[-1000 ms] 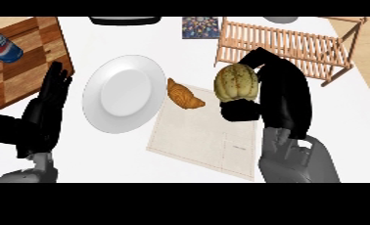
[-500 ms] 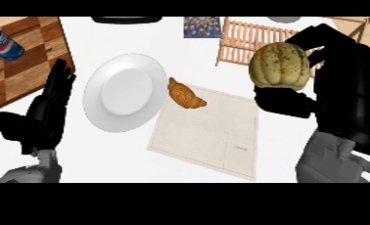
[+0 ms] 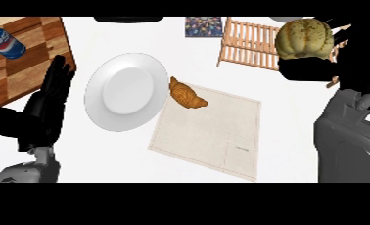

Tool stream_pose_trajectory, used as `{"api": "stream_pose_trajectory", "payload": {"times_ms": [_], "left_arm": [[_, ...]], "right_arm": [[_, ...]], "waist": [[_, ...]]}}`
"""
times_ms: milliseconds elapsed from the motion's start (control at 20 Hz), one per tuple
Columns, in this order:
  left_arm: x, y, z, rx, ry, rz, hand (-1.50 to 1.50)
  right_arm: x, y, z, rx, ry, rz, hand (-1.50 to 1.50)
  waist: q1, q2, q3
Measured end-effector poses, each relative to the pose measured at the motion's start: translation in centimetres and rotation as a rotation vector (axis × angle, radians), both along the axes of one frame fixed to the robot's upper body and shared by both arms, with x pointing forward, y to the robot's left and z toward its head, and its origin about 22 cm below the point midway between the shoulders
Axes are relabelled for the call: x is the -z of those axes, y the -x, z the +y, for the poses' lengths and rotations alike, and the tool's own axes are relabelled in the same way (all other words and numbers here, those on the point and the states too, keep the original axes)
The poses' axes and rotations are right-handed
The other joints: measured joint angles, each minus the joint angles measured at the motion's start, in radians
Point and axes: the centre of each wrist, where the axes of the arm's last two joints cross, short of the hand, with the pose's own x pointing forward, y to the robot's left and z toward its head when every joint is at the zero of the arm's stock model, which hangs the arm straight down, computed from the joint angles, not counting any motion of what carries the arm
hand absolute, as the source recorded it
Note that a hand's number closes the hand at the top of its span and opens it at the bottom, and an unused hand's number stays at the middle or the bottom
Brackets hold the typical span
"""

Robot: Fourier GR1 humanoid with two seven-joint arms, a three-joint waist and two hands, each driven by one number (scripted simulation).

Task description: Pick the squash from the placemat and place it in the tiered shelf

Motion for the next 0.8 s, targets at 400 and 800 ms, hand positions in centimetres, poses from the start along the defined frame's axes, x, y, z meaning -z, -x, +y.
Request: {"api": "stream_pose_trajectory", "payload": {"times_ms": [400, 800], "left_arm": [[0.2, 0.5, -0.3, 0.004, 0.007, 0.001, 0.0], [0.1, -0.4, -0.8, -0.001, 0.006, -0.005, 0.0]], "right_arm": [[3.3, -4.3, -3.2, 0.047, -0.023, -0.04, 1.5], [6.0, -8.8, -5.2, 0.047, -0.013, -0.073, 1.5]], "waist": [[0.005, 0.001, 0.0], [0.006, 0.002, 0.0]]}}
